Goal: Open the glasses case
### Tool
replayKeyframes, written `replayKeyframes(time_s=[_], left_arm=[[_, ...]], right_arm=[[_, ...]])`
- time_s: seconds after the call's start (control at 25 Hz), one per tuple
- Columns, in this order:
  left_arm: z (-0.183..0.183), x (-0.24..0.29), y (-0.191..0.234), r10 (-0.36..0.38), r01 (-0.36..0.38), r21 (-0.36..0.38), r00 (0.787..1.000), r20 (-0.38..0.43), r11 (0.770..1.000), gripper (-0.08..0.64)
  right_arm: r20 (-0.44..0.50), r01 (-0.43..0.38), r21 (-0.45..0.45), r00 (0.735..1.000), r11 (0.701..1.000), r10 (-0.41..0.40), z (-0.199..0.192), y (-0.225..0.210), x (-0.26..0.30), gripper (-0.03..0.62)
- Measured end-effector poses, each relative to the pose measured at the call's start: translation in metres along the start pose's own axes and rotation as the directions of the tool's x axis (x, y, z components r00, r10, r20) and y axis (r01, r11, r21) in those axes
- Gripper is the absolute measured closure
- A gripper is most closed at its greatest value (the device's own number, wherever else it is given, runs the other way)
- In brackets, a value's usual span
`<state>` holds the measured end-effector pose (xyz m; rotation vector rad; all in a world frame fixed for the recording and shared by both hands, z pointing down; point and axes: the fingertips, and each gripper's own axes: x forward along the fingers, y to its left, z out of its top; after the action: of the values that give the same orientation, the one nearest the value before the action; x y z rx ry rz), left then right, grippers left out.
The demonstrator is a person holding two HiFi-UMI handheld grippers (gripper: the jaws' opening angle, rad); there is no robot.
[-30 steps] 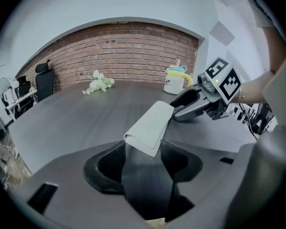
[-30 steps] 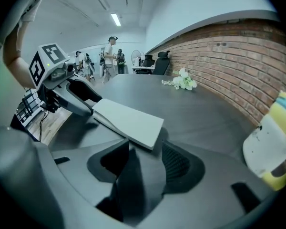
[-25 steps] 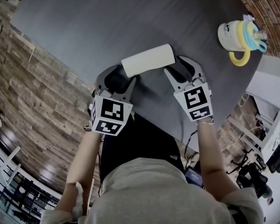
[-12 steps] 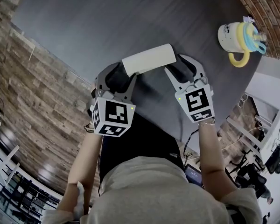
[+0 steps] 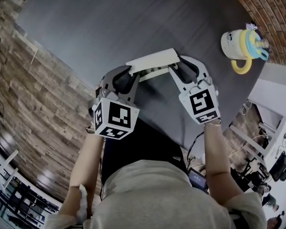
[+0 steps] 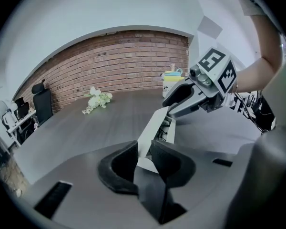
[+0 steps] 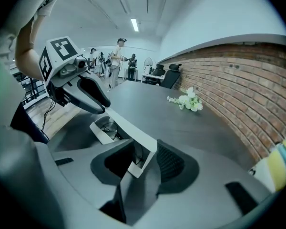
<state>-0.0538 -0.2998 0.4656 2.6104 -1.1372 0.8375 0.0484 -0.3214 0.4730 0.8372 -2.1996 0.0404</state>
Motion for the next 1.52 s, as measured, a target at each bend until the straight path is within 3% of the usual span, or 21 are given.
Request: replayKeyframes(time_s=[0.36, 0.8, 1.16, 1.52], left_arm=[[0.008, 0.008, 0.026, -0.001, 0.003, -0.112, 1.000, 0.025, 0.994, 0.482], [0.009, 0.023, 0.053, 0.024, -0.019, -0.228, 1.000, 0.018, 0.974, 0.488], [0.009, 0.030, 0.061, 0.066, -0.060, -0.272, 0.998, 0.014, 0.961, 0.488], [0.009, 0.027, 0.058, 0.061, -0.055, -0.282, 0.998, 0.010, 0.958, 0.486]], right_arm=[[0.040, -0.021, 0.026, 0.999, 0.999, 0.020, 0.017, -0.022, 0.015, 0.471], [0.025, -0.032, 0.014, 0.999, 0.999, 0.032, 0.025, -0.040, 0.040, 0.503], [0.017, -0.006, 0.046, 1.000, 0.999, 0.006, 0.025, -0.045, 0.047, 0.502], [0.005, -0.006, 0.059, 1.000, 0.998, 0.005, 0.023, -0.040, 0.043, 0.491]])
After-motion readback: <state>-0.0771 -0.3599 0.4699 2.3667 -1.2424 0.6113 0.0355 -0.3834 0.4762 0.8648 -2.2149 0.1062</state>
